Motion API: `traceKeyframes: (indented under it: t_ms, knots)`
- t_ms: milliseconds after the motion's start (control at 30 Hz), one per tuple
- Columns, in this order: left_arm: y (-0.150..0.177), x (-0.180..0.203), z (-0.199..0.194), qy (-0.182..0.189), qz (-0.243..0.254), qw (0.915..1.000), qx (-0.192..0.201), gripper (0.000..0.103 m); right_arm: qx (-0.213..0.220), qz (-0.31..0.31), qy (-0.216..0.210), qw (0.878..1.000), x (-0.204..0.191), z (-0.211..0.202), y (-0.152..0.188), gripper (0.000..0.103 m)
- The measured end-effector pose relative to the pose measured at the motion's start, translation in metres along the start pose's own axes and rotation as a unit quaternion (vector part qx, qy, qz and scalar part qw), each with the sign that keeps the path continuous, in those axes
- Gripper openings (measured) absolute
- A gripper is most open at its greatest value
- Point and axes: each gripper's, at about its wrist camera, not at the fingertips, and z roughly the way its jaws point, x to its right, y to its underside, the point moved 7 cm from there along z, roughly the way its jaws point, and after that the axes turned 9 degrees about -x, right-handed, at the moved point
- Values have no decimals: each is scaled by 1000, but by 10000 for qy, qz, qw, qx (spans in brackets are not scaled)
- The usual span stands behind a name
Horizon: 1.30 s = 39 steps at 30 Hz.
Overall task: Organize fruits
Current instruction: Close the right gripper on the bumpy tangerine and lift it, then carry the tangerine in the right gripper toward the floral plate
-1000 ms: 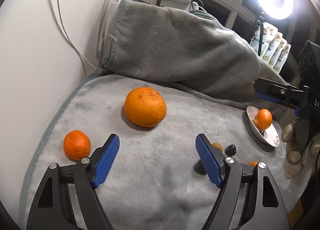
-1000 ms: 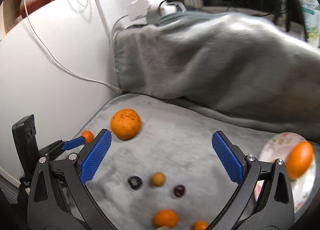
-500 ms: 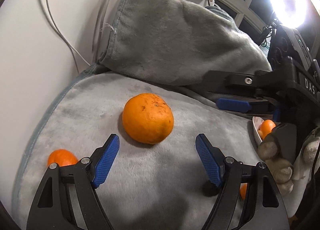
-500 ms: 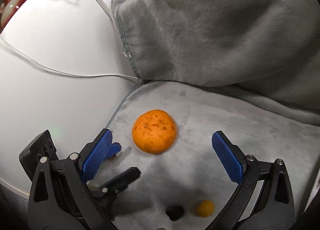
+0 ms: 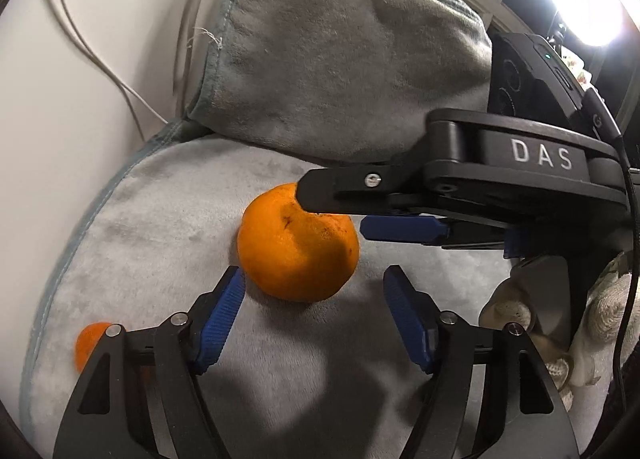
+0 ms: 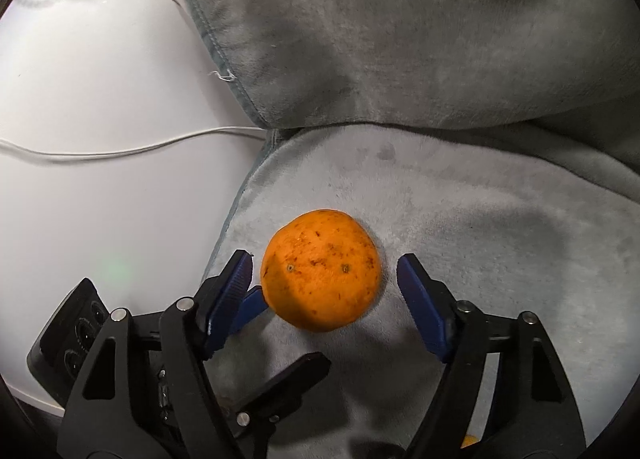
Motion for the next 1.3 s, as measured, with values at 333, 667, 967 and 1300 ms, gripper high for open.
traceKeyframes:
  t_ms: [333,667,967,1300]
  knots:
    - [4,-7,13,-65,-135,9997,-210,57,-123,265,-335,9990,7,14,-2,67]
    - [4,3,9,-46,21,9999,-135,56,-5,205,-317,9993,4,-1,4,66]
    - [6,30,-16,115,154,9998,112,56,324,53,-283,9991,-4,-43,22,65]
    - [23,87,-40,254,550,9976,338,56,766,23,-174,9969,3,-97,59,65]
